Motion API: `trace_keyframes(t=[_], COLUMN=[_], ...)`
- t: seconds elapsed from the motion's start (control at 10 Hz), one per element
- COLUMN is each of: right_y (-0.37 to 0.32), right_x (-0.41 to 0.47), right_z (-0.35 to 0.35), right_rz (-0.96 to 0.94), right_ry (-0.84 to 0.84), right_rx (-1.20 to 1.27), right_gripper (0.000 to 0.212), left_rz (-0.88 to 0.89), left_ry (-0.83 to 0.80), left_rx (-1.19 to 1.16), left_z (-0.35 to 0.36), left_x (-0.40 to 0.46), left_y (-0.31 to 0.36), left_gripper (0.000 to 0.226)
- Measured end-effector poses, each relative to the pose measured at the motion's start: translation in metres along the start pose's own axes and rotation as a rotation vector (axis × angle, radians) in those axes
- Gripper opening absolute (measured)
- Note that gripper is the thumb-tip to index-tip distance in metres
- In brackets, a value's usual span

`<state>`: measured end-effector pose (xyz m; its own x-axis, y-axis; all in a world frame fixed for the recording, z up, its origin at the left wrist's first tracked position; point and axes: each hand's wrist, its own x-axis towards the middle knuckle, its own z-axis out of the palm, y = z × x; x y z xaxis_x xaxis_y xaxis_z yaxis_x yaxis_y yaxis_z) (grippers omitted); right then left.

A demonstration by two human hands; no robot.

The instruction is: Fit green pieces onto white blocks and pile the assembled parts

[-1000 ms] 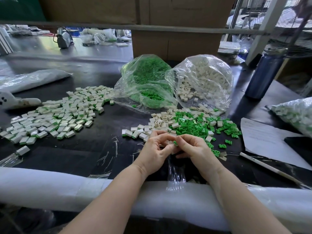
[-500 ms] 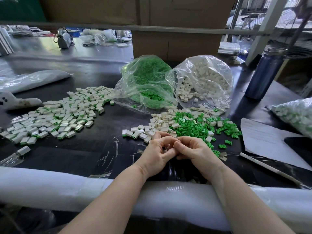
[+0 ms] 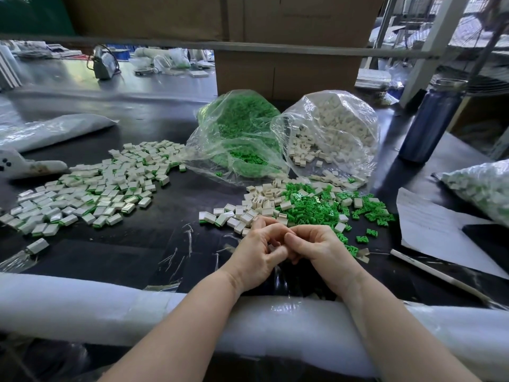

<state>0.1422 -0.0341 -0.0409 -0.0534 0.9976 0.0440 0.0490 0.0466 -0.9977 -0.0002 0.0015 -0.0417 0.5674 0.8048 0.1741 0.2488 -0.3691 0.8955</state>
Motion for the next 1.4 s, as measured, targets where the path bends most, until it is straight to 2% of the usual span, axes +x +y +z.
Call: trace_keyframes(t=[1.4], right_y=[-0.0032], right_x=[-0.0011], right_z=[0.0020], right_rz=[0.030], right_ry=[0.003], right_rx=[0.053], right_gripper=[0.020], left_rz=[0.034], left_ry=[-0.004], left_rx=[0.022], left_z=[0.0005], left_x=[0.0003], left_y=[-0.0013], left_gripper=[0.017])
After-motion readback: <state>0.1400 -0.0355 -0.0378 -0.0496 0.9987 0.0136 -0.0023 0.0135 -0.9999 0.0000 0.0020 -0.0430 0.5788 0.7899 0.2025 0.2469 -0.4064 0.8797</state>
